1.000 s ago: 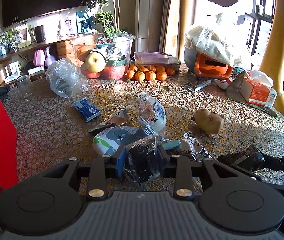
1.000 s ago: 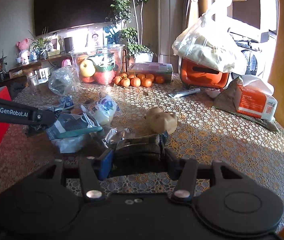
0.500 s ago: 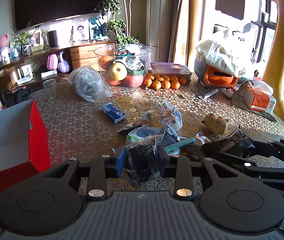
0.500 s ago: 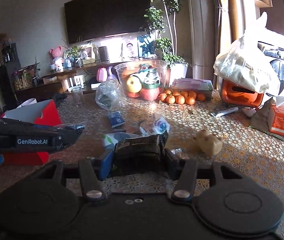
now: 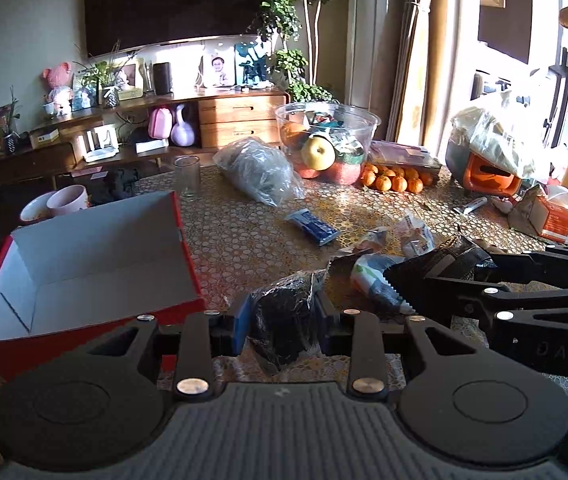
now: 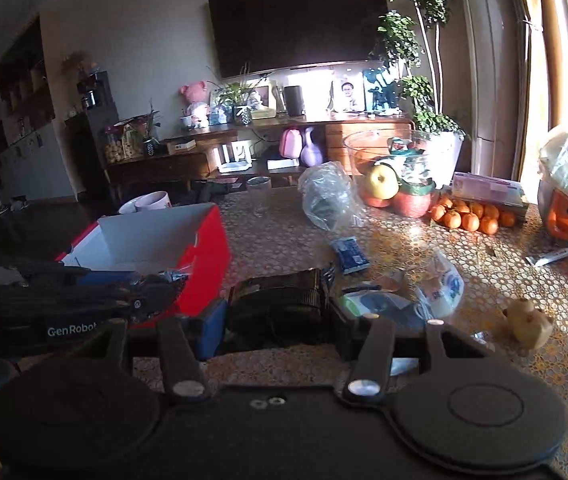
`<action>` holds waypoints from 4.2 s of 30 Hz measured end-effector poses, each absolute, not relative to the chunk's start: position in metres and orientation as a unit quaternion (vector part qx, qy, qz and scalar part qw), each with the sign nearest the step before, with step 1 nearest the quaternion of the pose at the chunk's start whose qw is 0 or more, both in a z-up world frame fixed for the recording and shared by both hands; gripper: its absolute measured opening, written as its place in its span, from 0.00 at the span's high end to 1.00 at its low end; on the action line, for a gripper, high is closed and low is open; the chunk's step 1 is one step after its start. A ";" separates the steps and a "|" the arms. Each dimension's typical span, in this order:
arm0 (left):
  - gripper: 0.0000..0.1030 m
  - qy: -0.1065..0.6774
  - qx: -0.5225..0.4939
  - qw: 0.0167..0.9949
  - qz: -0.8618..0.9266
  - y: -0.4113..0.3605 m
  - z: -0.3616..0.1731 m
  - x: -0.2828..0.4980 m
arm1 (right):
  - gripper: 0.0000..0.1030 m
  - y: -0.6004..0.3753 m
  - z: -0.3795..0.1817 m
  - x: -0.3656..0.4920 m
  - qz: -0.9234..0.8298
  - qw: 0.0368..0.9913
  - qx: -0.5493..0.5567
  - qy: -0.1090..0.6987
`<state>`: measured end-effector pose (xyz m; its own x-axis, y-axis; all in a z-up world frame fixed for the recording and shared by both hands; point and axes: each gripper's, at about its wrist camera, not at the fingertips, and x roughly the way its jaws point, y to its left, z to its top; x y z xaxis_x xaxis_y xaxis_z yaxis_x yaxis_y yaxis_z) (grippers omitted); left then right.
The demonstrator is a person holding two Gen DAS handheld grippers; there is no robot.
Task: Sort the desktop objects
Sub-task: 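Carry both held black packets over the red-and-white box, then open the left tool to drop its packet in the box while the right tool releases its packet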
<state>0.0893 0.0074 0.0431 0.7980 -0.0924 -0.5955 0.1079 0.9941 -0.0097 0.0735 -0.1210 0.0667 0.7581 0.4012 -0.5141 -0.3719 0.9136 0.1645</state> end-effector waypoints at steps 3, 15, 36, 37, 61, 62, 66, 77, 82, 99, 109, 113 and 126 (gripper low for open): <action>0.69 0.311 0.012 0.950 -0.036 0.028 0.045 0.085 | 0.48 -0.097 0.075 0.077 0.232 0.932 0.013 0.277; 0.69 0.309 0.010 0.951 0.018 0.095 0.051 0.080 | 0.48 -0.016 0.089 0.105 0.293 0.914 -0.022 0.281; 0.69 0.360 0.046 0.930 0.048 0.186 0.036 0.142 | 0.48 0.067 0.070 0.163 0.331 0.890 -0.080 0.304; 0.69 0.366 0.048 0.928 0.049 0.191 0.033 0.148 | 0.48 0.071 0.068 0.167 0.332 0.888 -0.083 0.307; 0.69 0.497 0.065 0.865 0.022 0.233 -0.042 0.251 | 0.48 0.142 -0.007 0.224 0.360 0.820 -0.155 0.416; 0.69 0.499 0.066 0.864 0.020 0.234 -0.043 0.254 | 0.48 0.145 -0.009 0.224 0.361 0.818 -0.164 0.417; 0.69 0.515 0.073 0.854 0.015 0.235 -0.048 0.260 | 0.48 0.155 -0.015 0.227 0.363 0.807 -0.180 0.430; 0.69 0.571 0.050 0.820 0.006 0.242 -0.063 0.277 | 0.48 0.167 -0.026 0.239 0.346 0.787 -0.188 0.474; 0.69 0.594 0.030 0.804 0.007 0.246 -0.069 0.284 | 0.48 0.170 -0.029 0.243 0.336 0.783 -0.190 0.487; 0.36 0.589 0.005 0.808 0.010 0.245 -0.052 0.275 | 0.29 0.164 -0.012 0.236 0.338 0.796 -0.176 0.470; 0.36 0.546 0.023 0.837 0.017 0.222 -0.009 0.244 | 0.29 0.135 0.029 0.212 0.345 0.816 -0.151 0.438; 0.36 0.511 0.029 0.858 0.031 0.214 0.013 0.227 | 0.29 0.116 0.043 0.196 0.344 0.826 -0.138 0.425; 0.36 0.450 0.032 0.892 0.036 0.176 0.048 0.179 | 0.29 0.055 0.075 0.137 0.333 0.855 -0.103 0.384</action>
<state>0.1787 0.1762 0.0481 0.5924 0.0927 -0.8003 -0.0343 0.9954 0.0899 0.1373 0.0551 0.0749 0.4824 0.4909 -0.7255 -0.6488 0.7567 0.0807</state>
